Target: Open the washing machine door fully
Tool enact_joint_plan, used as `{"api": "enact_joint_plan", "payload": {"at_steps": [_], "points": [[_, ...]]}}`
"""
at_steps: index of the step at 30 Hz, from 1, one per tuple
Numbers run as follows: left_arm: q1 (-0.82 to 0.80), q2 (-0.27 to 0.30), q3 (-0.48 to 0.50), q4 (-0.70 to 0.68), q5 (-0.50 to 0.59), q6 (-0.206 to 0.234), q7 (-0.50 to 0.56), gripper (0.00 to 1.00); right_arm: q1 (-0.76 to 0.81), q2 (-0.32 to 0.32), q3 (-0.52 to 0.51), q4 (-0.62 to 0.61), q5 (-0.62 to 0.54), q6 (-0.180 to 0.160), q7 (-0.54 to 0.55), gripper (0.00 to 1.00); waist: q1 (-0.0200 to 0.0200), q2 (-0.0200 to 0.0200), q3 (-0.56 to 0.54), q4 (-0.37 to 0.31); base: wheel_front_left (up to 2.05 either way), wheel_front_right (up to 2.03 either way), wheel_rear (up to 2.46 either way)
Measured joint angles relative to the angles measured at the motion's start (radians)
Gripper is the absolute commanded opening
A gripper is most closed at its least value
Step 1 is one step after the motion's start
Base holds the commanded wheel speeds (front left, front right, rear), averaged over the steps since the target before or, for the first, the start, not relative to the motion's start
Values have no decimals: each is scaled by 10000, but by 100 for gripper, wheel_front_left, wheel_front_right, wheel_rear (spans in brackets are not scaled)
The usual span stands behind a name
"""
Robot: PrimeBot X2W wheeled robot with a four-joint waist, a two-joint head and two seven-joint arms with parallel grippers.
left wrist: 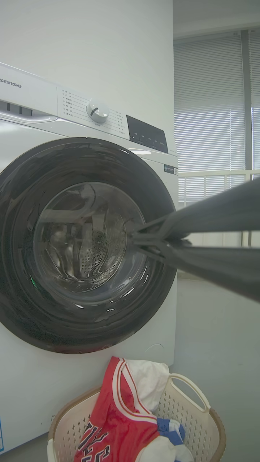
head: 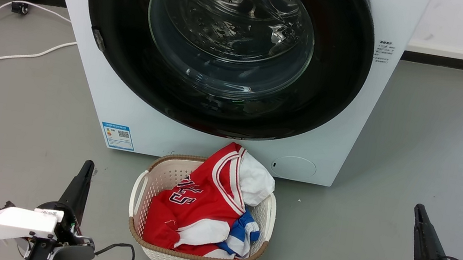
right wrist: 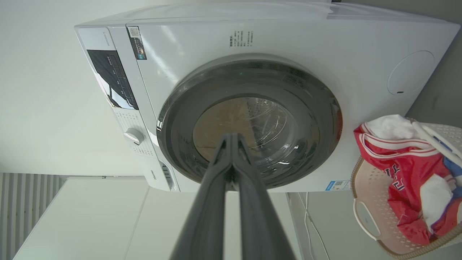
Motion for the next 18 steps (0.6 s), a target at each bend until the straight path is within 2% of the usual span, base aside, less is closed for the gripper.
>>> {"api": "enact_joint_plan", "payload": {"at_steps": [18], "points": [[0, 0, 0, 0, 0, 0, -2, 0, -2, 13, -23, 0, -42, 0, 12, 0, -1, 0, 0, 0, 0, 0, 0]]}}
